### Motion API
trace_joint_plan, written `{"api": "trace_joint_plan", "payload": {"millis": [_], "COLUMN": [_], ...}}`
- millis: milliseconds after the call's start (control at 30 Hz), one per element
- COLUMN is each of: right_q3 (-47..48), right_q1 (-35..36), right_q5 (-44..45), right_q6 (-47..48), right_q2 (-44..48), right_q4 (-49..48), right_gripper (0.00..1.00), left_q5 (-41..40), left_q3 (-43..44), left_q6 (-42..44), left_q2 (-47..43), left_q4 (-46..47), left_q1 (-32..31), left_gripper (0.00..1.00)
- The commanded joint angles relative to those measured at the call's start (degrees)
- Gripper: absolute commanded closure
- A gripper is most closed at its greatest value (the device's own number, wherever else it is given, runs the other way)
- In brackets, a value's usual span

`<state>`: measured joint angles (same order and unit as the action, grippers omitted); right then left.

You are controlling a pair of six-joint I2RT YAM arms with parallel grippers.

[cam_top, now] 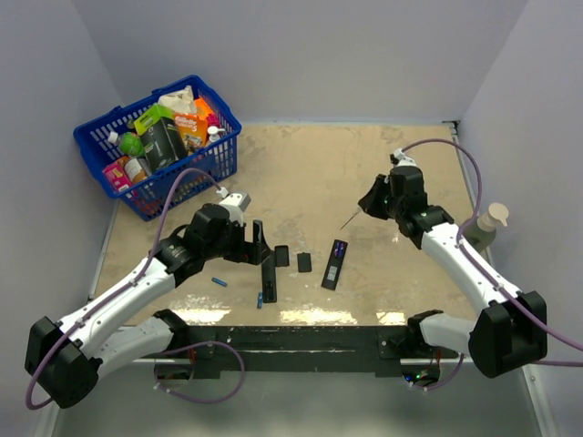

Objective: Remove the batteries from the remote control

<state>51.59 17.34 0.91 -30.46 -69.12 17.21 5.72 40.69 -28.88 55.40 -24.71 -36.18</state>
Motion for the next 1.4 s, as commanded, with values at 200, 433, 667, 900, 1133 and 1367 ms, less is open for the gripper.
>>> {"api": "trace_joint_plan", "payload": {"millis": [200, 433, 667, 900, 1133, 1367], "right_q3": [-6.23, -9.49, -11.78, -10.82, -10.72, -10.82], "right_q1": [0.23, 0.15, 0.58, 7.86, 15.35, 17.11], "right_q5": [-4.42, -5.57, -5.48, 0.92, 6.30, 9.10], "right_q6": [-0.22, 0.75, 1.63, 3.74, 3.83, 3.30], "right_q2": [4.52, 4.87, 4.26, 4.26, 3.03, 3.21], "right_q4": [-1.39, -4.11, -7.28, -8.34, -9.21, -6.33], "right_gripper": [1.00, 1.00, 1.00, 1.00, 1.00, 1.00], "left_q5": [-0.79, -0.71, -0.71, -0.53, 0.17, 3.68], "left_q3": [-0.26, -0.17, -0.26, -0.17, -0.17, 0.27], "left_q6": [0.14, 0.14, 0.06, 0.06, -0.12, -2.75], "left_q2": [-0.20, -0.29, -0.47, -0.02, 0.50, 3.31], "left_q4": [1.86, 1.86, 1.77, 1.95, 2.73, 4.93], "left_q1": [-0.38, -0.29, -0.38, -0.29, -0.38, -0.20], "left_gripper": [0.05, 0.05, 0.05, 0.06, 0.06, 0.09]}}
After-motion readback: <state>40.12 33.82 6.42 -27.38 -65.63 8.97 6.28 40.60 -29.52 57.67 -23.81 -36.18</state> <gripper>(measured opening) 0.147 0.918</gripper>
